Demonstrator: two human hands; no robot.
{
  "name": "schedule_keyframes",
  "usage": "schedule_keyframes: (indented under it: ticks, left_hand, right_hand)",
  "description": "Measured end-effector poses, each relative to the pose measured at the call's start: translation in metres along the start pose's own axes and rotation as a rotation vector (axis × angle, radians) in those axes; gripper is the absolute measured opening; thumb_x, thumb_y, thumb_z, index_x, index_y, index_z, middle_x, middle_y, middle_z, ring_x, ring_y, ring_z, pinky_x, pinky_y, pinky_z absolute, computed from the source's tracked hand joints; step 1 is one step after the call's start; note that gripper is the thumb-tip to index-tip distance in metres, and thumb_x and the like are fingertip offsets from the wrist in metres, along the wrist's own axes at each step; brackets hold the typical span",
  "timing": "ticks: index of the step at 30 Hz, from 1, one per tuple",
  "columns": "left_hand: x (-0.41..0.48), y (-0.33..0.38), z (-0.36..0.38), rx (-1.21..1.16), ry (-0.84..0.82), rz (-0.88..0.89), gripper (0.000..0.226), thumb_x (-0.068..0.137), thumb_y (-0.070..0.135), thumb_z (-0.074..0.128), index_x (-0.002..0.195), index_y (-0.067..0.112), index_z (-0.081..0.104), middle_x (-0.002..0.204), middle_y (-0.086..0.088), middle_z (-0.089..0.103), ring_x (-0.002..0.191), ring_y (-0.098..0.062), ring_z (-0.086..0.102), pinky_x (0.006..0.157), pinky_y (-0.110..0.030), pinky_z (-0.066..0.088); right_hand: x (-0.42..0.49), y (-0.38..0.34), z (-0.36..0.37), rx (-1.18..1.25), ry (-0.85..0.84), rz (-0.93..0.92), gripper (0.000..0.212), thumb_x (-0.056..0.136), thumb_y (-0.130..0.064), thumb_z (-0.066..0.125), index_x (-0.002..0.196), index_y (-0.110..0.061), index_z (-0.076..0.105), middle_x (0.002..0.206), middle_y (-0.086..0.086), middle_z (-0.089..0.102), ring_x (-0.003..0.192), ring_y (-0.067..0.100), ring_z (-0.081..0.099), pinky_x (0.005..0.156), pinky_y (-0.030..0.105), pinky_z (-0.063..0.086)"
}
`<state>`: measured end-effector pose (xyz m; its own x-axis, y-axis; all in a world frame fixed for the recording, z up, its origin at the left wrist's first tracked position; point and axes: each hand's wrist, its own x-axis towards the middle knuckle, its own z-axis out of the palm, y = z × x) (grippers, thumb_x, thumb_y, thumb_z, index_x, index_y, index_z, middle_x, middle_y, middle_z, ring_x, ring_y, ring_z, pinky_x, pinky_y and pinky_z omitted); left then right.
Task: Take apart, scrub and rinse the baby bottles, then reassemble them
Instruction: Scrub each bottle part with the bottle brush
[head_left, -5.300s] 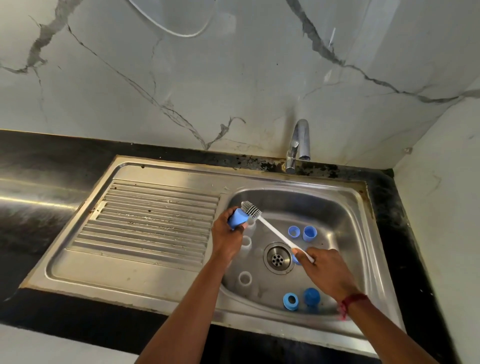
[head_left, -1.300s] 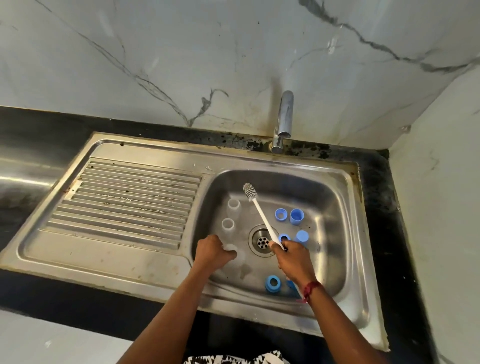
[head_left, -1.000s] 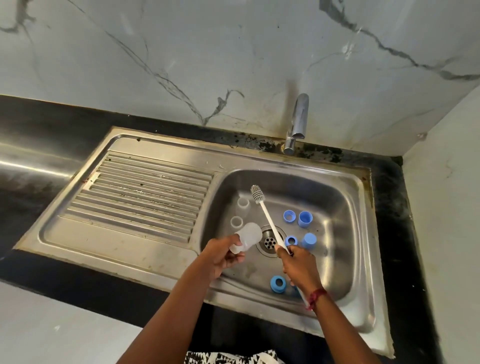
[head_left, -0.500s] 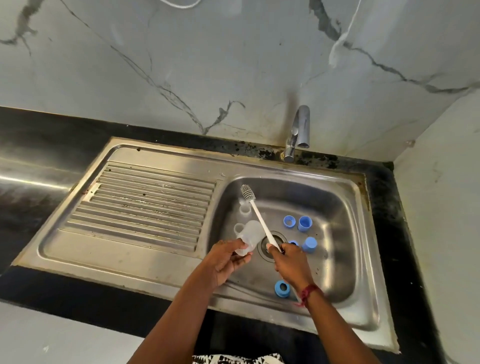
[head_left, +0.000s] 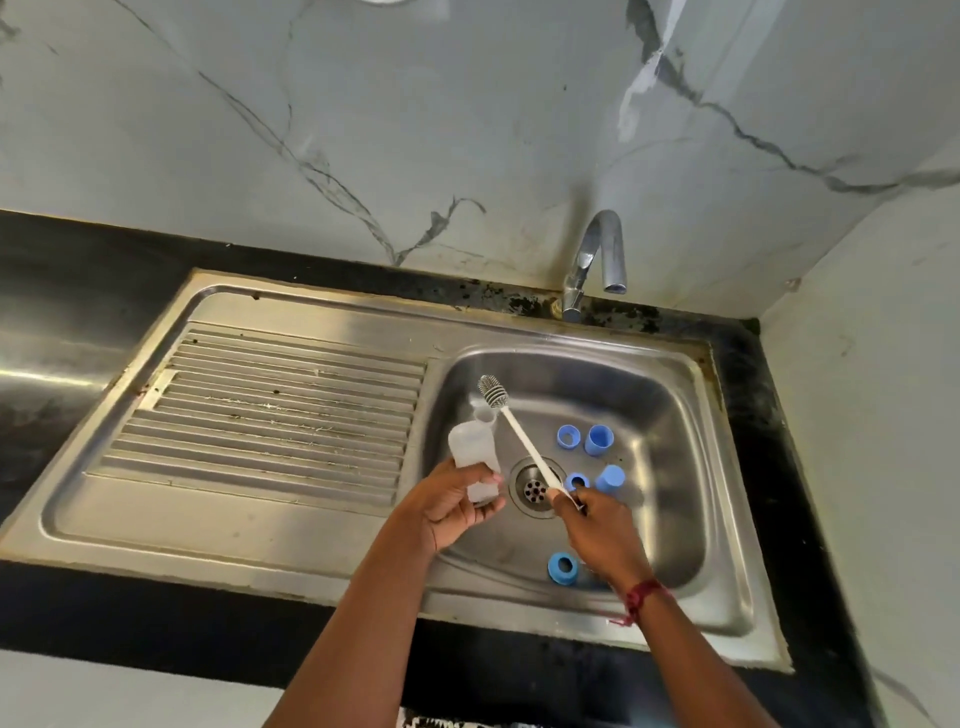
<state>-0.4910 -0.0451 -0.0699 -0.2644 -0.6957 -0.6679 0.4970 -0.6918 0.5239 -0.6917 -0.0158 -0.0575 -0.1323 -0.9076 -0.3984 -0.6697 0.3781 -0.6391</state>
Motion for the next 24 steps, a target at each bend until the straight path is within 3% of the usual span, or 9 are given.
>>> schedule_keyframes:
  ticks: [3, 6, 9, 13, 16, 19, 22, 24]
  left_hand:
    - [0.007, 0.011, 0.003, -0.109, 0.032, -0.001, 0.041, 0.078, 0.023, 0.076, 0.114, 0.010, 0.060, 0.089, -0.011, 0.065, 0.067, -0.018, 0.066, 0.067, -0.036, 0.057]
    - [0.016, 0.018, 0.007, -0.156, 0.115, 0.030, 0.044, 0.082, 0.044, 0.076, 0.112, 0.015, 0.062, 0.098, -0.014, 0.063, 0.074, -0.022, 0.061, 0.073, -0.041, 0.056]
    - [0.020, 0.029, 0.015, -0.211, 0.206, 0.103, 0.040, 0.082, 0.047, 0.075, 0.109, 0.023, 0.059, 0.100, -0.013, 0.065, 0.077, -0.024, 0.059, 0.074, -0.040, 0.050]
    - [0.021, 0.049, 0.026, -0.250, 0.234, 0.260, 0.055, 0.083, 0.059, 0.067, 0.120, 0.019, 0.057, 0.075, -0.007, 0.072, 0.059, -0.018, 0.064, 0.056, -0.030, 0.049]
    - [0.019, 0.066, 0.036, -0.333, 0.259, 0.346, 0.055, 0.082, 0.062, 0.066, 0.110, 0.015, 0.062, 0.075, -0.006, 0.073, 0.073, -0.020, 0.063, 0.065, -0.033, 0.053]
    - [0.020, 0.078, 0.047, -0.408, 0.328, 0.389, 0.051, 0.082, 0.060, 0.068, 0.106, 0.016, 0.061, 0.081, -0.007, 0.071, 0.078, -0.019, 0.062, 0.075, -0.033, 0.048]
    - [0.020, 0.078, 0.047, -0.418, 0.364, 0.423, 0.052, 0.083, 0.060, 0.067, 0.110, 0.017, 0.059, 0.095, -0.007, 0.069, 0.084, -0.019, 0.064, 0.074, -0.033, 0.050]
    - [0.020, 0.074, 0.049, -0.413, 0.376, 0.430, 0.049, 0.084, 0.060, 0.065, 0.106, 0.017, 0.061, 0.092, -0.007, 0.069, 0.082, -0.019, 0.064, 0.072, -0.033, 0.050]
  right_hand:
    - [-0.001, 0.004, -0.006, -0.056, 0.025, -0.029, 0.051, 0.096, -0.051, 0.054, 0.058, -0.018, 0.047, 0.050, -0.003, 0.050, 0.052, 0.015, 0.050, 0.058, 0.033, 0.044]
    - [0.003, 0.004, -0.010, -0.052, 0.020, -0.029, 0.049, 0.097, -0.049, 0.051, 0.061, -0.016, 0.048, 0.053, -0.002, 0.052, 0.053, 0.015, 0.050, 0.059, 0.034, 0.045]
    - [0.008, 0.000, -0.017, -0.020, 0.036, -0.046, 0.047, 0.096, -0.048, 0.053, 0.066, -0.012, 0.054, 0.054, -0.005, 0.052, 0.053, 0.011, 0.048, 0.058, 0.030, 0.042]
    - [0.017, 0.004, -0.037, -0.043, 0.034, -0.143, 0.047, 0.095, -0.048, 0.055, 0.071, -0.009, 0.063, 0.055, -0.006, 0.052, 0.052, 0.006, 0.046, 0.054, 0.021, 0.037]
    - [0.020, 0.012, -0.050, -0.044, 0.021, -0.223, 0.045, 0.095, -0.050, 0.056, 0.072, -0.013, 0.066, 0.051, -0.008, 0.049, 0.050, 0.005, 0.044, 0.053, 0.021, 0.036]
    - [0.026, 0.020, -0.063, -0.019, 0.008, -0.299, 0.047, 0.094, -0.048, 0.058, 0.061, -0.015, 0.057, 0.045, -0.010, 0.044, 0.046, 0.005, 0.039, 0.051, 0.020, 0.033]
    - [0.028, 0.023, -0.073, -0.036, -0.014, -0.348, 0.047, 0.094, -0.047, 0.059, 0.055, -0.021, 0.051, 0.045, -0.011, 0.044, 0.045, 0.005, 0.040, 0.049, 0.017, 0.032]
    - [0.031, 0.026, -0.078, -0.032, -0.019, -0.372, 0.048, 0.093, -0.046, 0.060, 0.051, -0.028, 0.048, 0.045, -0.013, 0.044, 0.045, 0.005, 0.040, 0.050, 0.017, 0.031]
